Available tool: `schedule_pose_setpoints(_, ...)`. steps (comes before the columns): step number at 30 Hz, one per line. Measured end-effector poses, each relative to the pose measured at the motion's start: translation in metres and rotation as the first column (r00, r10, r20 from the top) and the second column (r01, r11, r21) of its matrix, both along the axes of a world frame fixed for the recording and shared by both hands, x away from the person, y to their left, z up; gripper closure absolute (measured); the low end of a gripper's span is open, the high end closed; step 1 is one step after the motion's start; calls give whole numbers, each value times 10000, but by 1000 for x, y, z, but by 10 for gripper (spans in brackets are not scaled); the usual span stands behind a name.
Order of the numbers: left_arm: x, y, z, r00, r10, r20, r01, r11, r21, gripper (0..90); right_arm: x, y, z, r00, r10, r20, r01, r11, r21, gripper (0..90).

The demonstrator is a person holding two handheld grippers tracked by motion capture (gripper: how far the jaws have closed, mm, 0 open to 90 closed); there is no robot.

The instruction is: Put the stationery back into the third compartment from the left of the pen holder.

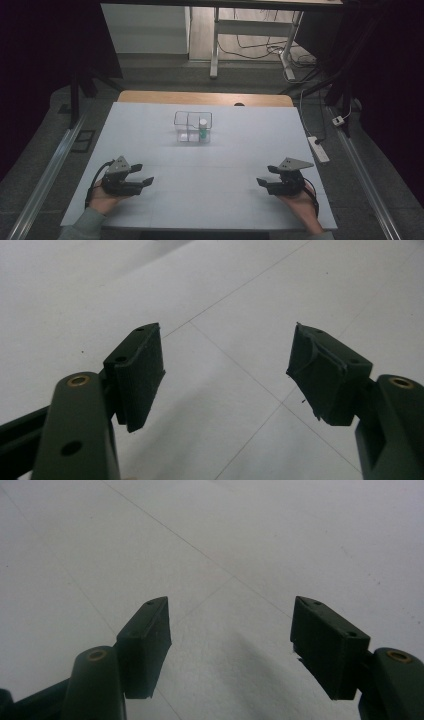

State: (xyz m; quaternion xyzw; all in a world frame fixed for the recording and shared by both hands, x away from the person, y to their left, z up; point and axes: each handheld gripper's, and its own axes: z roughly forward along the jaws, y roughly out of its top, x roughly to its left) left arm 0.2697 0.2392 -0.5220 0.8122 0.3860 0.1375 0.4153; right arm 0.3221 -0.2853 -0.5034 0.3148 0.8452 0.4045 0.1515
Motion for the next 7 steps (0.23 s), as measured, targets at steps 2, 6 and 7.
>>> schedule_pose_setpoints(2, 0, 0, 0, 10000, -6, 19, 6, 10000, 6, 299, 0, 0, 0, 10000, 22, 16, -22, 10000, 4, 322)
schedule_pose_setpoints(6, 0, 0, 0, 10000, -7, 54, 7, 10000, 38, 299, 0, 1, 0, 10000, 46, 37, -46, 9999, -115, 317)
schedule_pose_setpoints(7, 0, 0, 0, 10000, 0, 61, 0, 10000, 27, 299, 0, 1, 0, 10000, 73, 36, -73, 9999, -118, 317)
